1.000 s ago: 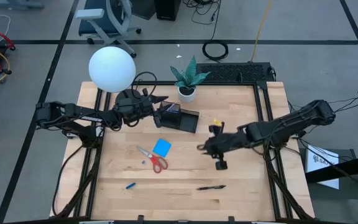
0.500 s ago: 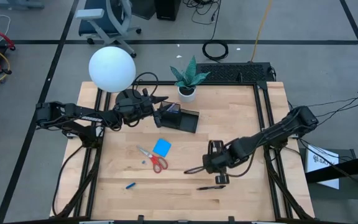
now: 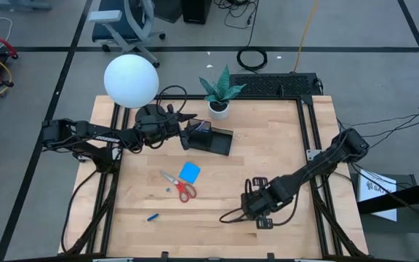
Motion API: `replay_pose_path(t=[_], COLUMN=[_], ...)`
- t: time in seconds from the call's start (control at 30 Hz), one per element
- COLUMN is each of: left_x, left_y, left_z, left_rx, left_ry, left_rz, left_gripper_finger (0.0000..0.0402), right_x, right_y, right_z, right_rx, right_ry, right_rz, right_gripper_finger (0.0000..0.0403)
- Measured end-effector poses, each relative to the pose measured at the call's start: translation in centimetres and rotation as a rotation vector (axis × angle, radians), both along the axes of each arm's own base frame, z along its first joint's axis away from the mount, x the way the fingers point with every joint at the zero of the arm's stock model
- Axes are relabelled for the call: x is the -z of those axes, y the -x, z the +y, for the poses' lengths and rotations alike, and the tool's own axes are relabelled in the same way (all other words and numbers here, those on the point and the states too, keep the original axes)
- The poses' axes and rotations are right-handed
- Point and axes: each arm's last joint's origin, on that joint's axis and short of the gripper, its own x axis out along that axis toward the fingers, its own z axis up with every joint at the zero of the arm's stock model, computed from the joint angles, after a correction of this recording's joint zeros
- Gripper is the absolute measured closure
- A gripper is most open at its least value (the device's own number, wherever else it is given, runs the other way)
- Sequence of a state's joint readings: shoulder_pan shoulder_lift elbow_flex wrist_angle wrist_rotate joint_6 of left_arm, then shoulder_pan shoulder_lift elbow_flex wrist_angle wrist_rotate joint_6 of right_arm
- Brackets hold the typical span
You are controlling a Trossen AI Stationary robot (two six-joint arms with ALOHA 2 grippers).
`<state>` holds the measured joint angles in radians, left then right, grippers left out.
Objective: Pick and place office supplies into organizer
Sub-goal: Put the black pen into the desk organizer
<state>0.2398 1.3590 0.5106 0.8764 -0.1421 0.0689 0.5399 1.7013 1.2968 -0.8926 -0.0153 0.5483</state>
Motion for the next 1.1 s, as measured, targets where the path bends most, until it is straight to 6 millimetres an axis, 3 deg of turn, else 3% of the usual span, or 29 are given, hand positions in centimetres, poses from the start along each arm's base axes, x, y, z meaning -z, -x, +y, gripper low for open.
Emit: replay_pose_path(t=[0.3,0.57,1.1], left_x=[0.0,0.4,0.4], left_y=[0.0,0.0,0.0], left_z=[0.0,0.0,0.0], left_rx=[0.001,0.002,0.001], left_ry=[0.029,0.063,0.009], left_rz=[-0.007,0.018,0.043], left_gripper_finger=[0.0213,0.0213,0.0213], right_x=[3.8,3.9,3.8], right_y=[-2.9,-4.8,-5.4], right_z=[2.0,4.4,4.6], right_rx=[-0.070,-0.147,-0.102], right_ry=[-0.021,0.069,0.077], right_rz=[0.114,0.100,0.026], right_gripper_finger=[0.0330,0.0330,0.0330])
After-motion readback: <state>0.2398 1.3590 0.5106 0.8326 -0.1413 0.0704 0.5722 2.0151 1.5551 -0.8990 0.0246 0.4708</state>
